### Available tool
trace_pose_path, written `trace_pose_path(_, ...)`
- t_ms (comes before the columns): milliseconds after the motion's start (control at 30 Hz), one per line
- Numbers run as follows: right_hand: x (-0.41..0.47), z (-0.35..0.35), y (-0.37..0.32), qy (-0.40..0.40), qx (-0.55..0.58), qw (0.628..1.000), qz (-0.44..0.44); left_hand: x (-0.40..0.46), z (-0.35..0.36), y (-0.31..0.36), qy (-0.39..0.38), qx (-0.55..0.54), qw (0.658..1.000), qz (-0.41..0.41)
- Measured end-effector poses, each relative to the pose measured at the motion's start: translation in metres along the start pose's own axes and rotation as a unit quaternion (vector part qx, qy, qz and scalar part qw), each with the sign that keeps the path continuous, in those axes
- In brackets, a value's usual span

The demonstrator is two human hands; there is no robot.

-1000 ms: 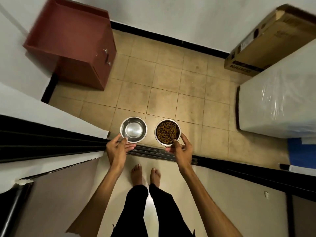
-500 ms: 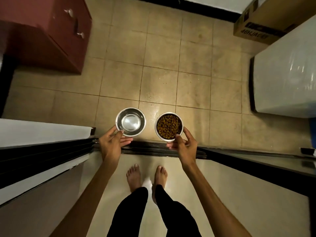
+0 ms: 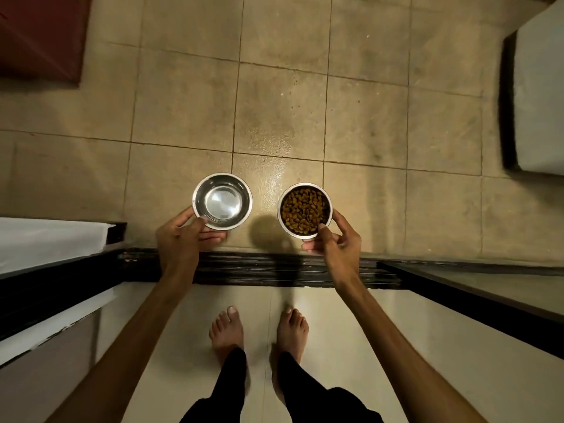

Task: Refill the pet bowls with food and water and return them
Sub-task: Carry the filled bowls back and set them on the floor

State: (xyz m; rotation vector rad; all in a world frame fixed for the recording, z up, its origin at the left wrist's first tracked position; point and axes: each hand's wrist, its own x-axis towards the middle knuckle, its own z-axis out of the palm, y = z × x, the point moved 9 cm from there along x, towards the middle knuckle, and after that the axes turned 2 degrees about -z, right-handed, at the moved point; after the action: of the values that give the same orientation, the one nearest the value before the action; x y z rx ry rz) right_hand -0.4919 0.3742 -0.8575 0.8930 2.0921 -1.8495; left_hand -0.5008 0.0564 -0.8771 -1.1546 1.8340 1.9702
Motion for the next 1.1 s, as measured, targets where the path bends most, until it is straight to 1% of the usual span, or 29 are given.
trace_pose_path(100,0.026,0.007,0.030,-0.009,-0.006,1.000,-0.008,0.024,0.013,-0.026,-0.012,0.005,1.000,0.016)
trace_pose_path(267,0.067,0.016,0.092,-0.009,0.014,1.000,0.012,0.067,0.031,-0.079,-0.022,0.009,1.000,0.006)
trace_pose_path(533,0.111,0.024,0.169,0.023,0.024,0.999,0.030,0.121,0.048,-0.146,-0.031,0.004,0.999,-0.002)
trace_pose_path(733,0.128,0.033,0.190,0.018,0.037,0.998,0.042,0.151,0.052,-0.180,-0.035,0.003,0.999,-0.003)
trace_pose_path(1000,0.149,0.040,0.211,0.008,0.028,0.999,0.039,0.170,0.056,-0.202,-0.036,-0.007,0.999,-0.007)
trace_pose_path(1100,0.152,0.041,0.214,0.003,0.028,0.999,0.036,0.173,0.060,-0.205,-0.048,-0.008,0.999,-0.004)
